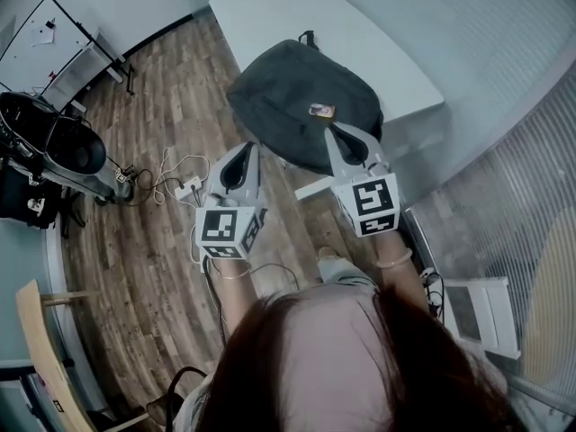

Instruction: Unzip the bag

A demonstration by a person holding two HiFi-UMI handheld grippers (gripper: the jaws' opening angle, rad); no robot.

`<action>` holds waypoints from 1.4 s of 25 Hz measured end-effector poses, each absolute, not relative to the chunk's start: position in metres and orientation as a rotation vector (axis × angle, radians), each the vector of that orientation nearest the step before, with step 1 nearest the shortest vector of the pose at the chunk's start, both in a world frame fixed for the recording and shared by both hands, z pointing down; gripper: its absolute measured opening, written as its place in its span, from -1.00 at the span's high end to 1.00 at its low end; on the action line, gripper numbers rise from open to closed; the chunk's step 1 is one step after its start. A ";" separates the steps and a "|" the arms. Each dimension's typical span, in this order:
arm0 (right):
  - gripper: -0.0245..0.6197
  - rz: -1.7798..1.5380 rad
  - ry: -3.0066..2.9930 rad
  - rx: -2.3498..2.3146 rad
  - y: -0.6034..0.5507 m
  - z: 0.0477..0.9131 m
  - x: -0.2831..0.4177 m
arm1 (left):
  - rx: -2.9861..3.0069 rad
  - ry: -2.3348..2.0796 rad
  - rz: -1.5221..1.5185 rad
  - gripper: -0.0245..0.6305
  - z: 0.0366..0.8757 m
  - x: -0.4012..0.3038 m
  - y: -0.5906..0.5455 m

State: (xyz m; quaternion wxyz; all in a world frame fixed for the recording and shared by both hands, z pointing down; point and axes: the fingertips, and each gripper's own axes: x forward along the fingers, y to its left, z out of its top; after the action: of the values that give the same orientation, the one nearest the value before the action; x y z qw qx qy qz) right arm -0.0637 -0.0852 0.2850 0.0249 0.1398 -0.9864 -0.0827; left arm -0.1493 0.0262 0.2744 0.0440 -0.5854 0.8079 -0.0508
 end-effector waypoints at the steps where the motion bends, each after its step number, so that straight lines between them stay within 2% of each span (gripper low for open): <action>1: 0.91 -0.260 -3.051 0.433 -0.082 0.284 -0.063 | -1.787 2.470 -0.145 0.89 0.273 -0.149 0.030; 14: 0.91 -0.280 -3.030 0.464 -0.070 0.288 -0.052 | -1.767 2.471 -0.075 0.89 0.267 -0.140 0.051; 35: 0.91 -0.326 -2.983 0.483 -0.095 0.306 -0.061 | -1.836 2.457 -0.082 0.89 0.285 -0.145 0.009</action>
State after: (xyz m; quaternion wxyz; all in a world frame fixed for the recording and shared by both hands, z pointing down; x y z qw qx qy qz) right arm -0.0607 -0.0952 0.3057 0.0509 0.1587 -0.9802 -0.1069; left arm -0.1449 0.0095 0.2848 0.0368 -0.5979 0.8003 -0.0268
